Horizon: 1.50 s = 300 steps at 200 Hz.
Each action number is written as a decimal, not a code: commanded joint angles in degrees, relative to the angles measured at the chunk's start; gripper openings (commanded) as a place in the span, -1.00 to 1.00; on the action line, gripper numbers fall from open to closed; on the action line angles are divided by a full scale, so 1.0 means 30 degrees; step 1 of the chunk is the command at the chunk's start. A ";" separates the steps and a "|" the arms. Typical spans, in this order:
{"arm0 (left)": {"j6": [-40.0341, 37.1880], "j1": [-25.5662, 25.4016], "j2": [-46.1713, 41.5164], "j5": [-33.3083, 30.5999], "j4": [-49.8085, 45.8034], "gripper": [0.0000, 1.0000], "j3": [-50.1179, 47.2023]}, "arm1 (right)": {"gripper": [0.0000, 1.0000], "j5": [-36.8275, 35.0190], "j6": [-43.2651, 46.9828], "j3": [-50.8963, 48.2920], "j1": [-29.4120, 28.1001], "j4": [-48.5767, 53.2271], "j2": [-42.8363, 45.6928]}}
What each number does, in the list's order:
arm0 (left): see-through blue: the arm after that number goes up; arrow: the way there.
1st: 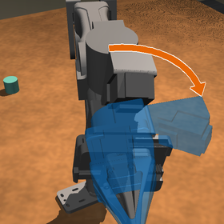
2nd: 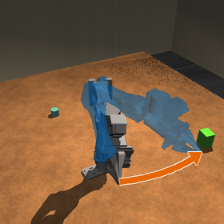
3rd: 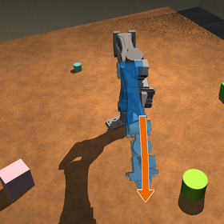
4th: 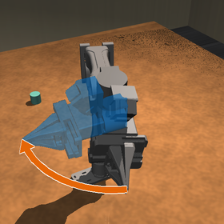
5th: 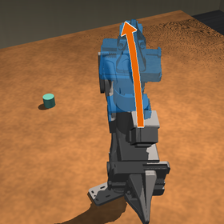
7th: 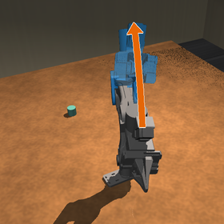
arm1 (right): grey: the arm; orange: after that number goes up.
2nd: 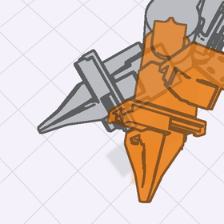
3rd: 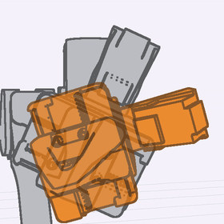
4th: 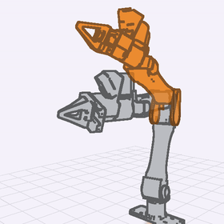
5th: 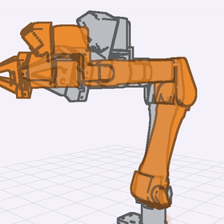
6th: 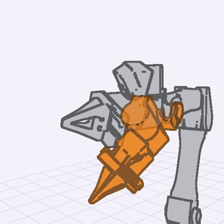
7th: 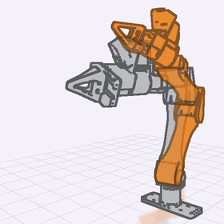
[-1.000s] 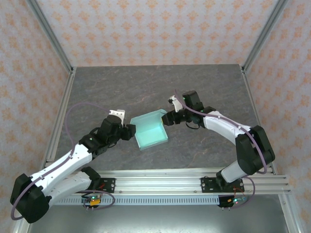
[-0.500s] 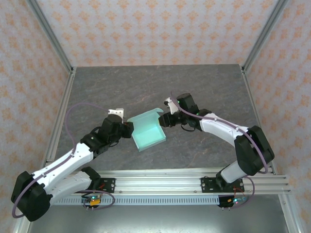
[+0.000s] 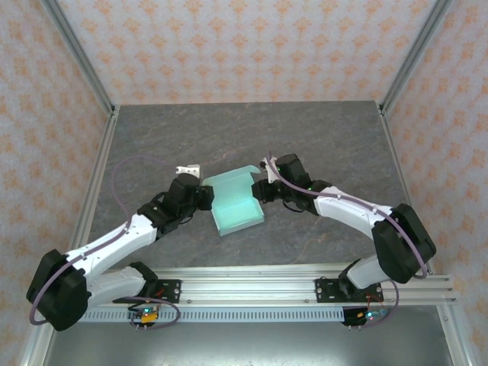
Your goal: Fold the paper box
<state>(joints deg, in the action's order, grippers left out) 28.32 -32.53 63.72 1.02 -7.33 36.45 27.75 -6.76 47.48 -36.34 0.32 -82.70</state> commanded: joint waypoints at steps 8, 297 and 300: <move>-0.0590 0.0087 0.1285 0.0135 0.0933 -0.64 0.1412 | -0.58 -0.1030 -0.0612 -0.0870 -0.0148 -0.1720 0.0798; -0.6065 0.1084 0.6955 0.2444 0.1031 -0.44 0.5069 | -0.30 -0.7747 -0.1969 -0.0696 -0.0134 0.1962 0.2580; -0.6084 0.1063 0.6969 0.2576 0.1059 -0.48 0.5088 | -0.31 -0.7754 -0.2038 -0.0683 -0.0148 0.1922 0.2532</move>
<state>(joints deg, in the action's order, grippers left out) 13.76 -29.82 83.44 9.17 -4.64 51.16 6.76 -13.58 42.96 -36.51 5.23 -74.13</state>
